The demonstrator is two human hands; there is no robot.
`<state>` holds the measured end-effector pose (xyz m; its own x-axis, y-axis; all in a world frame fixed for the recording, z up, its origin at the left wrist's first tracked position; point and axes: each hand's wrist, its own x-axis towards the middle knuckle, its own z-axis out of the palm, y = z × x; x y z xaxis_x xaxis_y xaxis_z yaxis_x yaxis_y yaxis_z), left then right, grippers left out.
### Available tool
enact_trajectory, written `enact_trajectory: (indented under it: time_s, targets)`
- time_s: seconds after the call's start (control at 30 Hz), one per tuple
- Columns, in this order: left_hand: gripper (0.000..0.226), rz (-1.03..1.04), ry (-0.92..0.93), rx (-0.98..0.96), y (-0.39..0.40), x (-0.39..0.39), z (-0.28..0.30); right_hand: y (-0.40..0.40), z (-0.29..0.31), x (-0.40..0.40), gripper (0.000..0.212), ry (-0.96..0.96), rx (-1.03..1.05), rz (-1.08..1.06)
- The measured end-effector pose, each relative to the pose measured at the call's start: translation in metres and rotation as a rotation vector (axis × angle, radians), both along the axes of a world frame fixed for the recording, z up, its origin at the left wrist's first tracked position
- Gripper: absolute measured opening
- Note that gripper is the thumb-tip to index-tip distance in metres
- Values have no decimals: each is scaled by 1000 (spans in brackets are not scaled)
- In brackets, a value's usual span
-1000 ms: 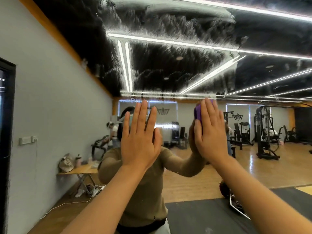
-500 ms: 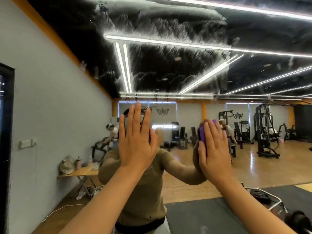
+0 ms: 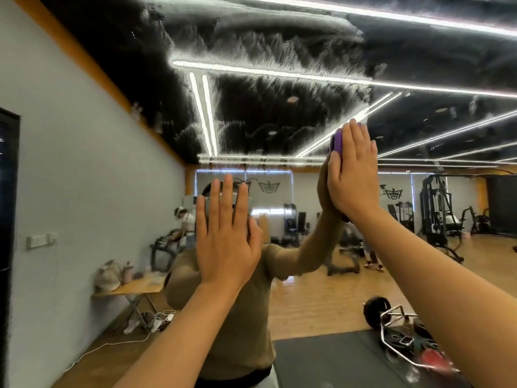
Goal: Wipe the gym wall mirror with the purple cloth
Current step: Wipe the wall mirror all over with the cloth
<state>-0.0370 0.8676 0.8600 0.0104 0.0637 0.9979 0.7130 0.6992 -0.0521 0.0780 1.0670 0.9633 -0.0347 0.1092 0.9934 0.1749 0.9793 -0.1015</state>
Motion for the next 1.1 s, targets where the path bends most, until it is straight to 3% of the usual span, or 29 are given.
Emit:
enact_trajectory:
  time_s: [0.13,0.33,0.43,0.63,0.73,0.83,1.0,1.1]
  targets:
    - [64,1,7,0,-1,-1,-1,-1,-46,-1,59,21,10,33]
    - [64,15,24,6,-1,-3,-1,6,-115,9,61,-96,65,35]
    - [64,1,25,8,-1,-3,-1,7,-99,8,61,-95,64,31]
    - [64,-11,27,17,-1,-3,-1,8,0,1,62,-10,-24,12]
    - [64,-13,38,22,-1,-3,0,8,11,0,61,6,-36,23]
    - [63,-21,40,25,-2,-4,0,5,-24,2,60,7,-18,61]
    - [65,-64,-32,18,0,3,0,0,-133,5,60,-67,35,46]
    - [68,-97,-93,-43,11,17,-12,2,-159,7,60,-108,56,17]
